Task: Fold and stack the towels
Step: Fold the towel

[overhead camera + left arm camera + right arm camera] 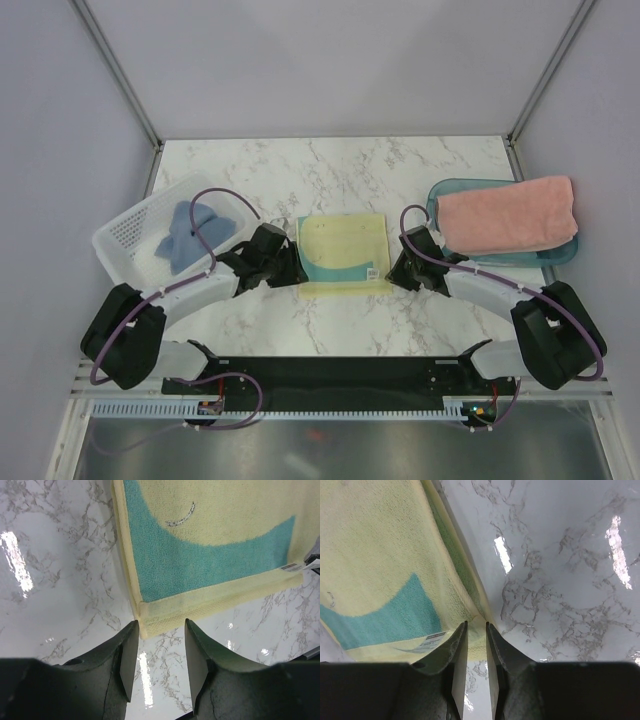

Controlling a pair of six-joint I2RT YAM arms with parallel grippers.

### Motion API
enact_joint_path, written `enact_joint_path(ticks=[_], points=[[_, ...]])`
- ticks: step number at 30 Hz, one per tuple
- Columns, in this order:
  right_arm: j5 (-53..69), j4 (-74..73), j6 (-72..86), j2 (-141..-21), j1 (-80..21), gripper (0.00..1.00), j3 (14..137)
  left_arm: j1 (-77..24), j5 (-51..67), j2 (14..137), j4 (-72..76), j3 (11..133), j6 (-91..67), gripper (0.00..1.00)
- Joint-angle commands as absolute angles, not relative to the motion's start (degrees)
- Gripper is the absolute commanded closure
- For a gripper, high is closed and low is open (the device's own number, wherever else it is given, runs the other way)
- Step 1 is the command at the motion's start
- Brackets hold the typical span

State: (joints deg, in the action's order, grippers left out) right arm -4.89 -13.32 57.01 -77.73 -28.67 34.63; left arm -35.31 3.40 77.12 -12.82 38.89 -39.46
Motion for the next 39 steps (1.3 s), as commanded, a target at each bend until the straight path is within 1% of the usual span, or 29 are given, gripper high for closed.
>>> enact_joint_path(ticks=[1,9,14,16,21,26,34,36,39], points=[[-6.2,-12.4,56.7,-77.9,-28.9,0.71,34.4,-35.1,4.6,77.7,-9.4,38.0,-40.3,0.51],[-6.4,-11.6,56.2,-79.9,-29.1,0.69,34.1,-35.1,3.9,80.8,-7.6,37.6,-40.9,0.51],[-6.9,-11.3,56.0,-80.2,-29.1,0.69,33.7,-35.1,3.6,82.0,-7.6,37.9,-40.8,0.51],[-6.9,-11.2,55.7,-80.2,-29.1,0.72,33.5,-35.1,3.4,82.4,-7.6,37.9,-40.9,0.51],[-7.5,-11.0,55.5,-79.7,-29.1,0.89,33.1,-35.1,2.6,82.8,-7.6,38.0,-41.1,0.52],[-7.9,-11.0,55.3,-77.8,-29.2,0.98,33.2,-35.1,2.0,83.1,-7.9,38.3,-41.2,0.54],[-7.6,-11.4,55.1,-77.6,-29.1,0.99,33.6,-35.1,1.8,83.4,-8.4,38.8,-42.0,0.67],[-7.6,-11.4,55.2,-77.5,-29.1,1.00,33.6,-35.1,2.2,83.6,-8.3,39.1,-42.4,0.69],[-7.5,-11.4,55.2,-77.4,-29.3,1.00,33.6,-35.1,2.4,84.0,-8.3,39.4,-42.6,0.68]])
